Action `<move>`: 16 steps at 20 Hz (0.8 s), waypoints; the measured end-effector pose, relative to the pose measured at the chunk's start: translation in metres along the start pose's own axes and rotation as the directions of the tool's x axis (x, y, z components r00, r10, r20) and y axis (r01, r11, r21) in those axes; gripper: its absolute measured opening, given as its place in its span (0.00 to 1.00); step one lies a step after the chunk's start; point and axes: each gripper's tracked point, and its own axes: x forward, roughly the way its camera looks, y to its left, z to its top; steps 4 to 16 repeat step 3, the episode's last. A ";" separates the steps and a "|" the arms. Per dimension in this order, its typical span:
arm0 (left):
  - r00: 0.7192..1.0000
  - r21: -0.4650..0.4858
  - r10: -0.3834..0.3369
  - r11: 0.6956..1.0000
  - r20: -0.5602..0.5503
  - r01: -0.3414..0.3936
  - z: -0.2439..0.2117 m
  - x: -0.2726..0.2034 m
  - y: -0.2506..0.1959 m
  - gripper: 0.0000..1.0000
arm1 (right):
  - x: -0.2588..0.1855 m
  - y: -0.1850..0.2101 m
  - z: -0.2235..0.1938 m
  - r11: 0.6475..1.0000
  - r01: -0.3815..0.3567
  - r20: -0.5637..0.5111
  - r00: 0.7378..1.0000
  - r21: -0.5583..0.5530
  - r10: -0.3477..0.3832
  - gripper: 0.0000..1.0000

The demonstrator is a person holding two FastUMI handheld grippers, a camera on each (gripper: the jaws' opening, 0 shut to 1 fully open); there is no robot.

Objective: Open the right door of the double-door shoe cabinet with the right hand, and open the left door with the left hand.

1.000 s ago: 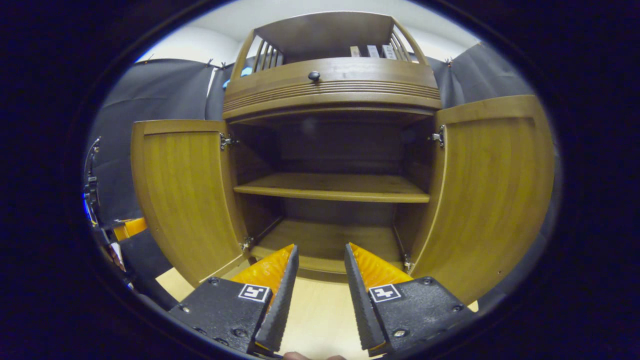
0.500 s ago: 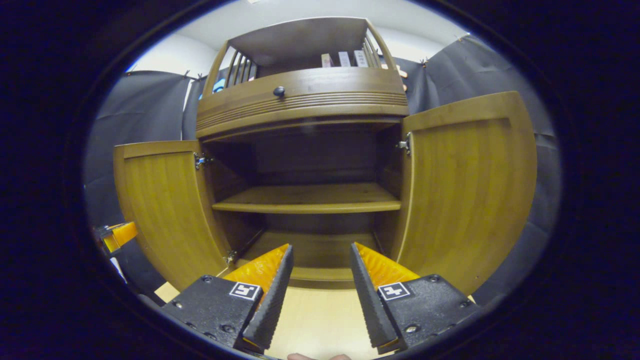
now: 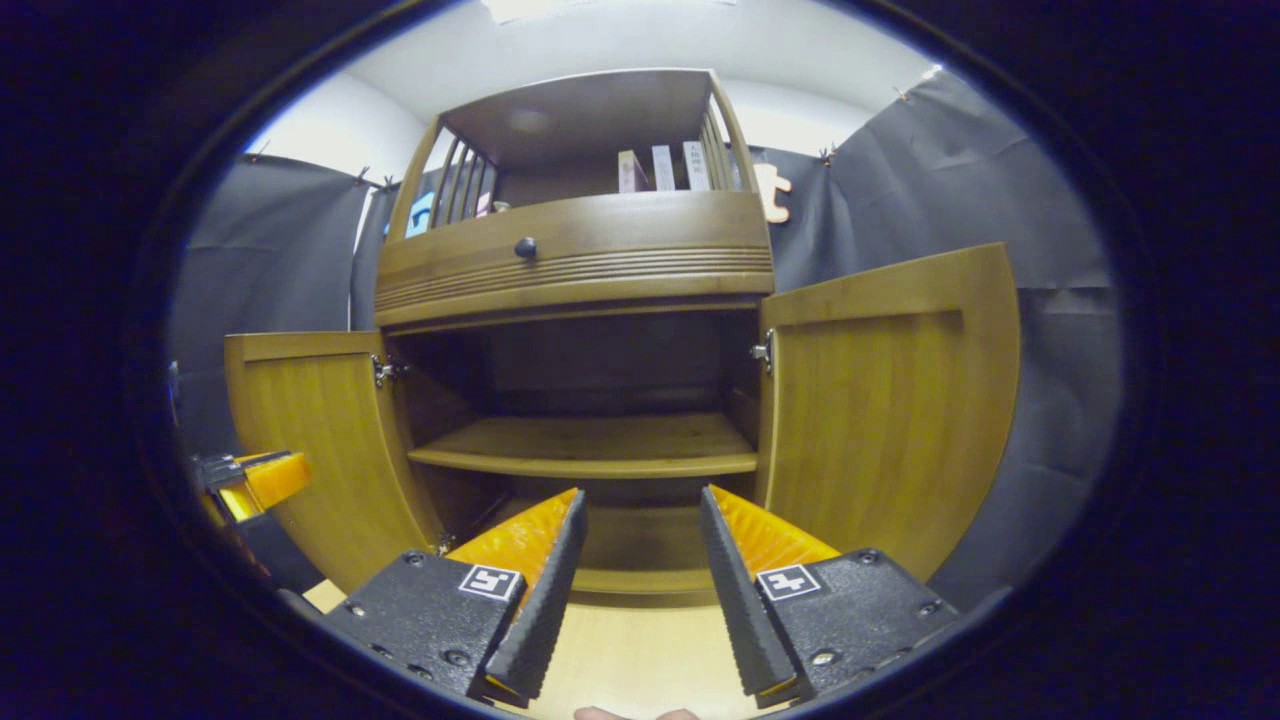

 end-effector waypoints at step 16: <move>1.000 0.012 -0.025 1.000 0.009 0.025 0.008 0.004 -0.018 0.53 | -0.004 -0.004 0.008 1.000 0.000 0.019 1.000 -0.011 0.000 0.74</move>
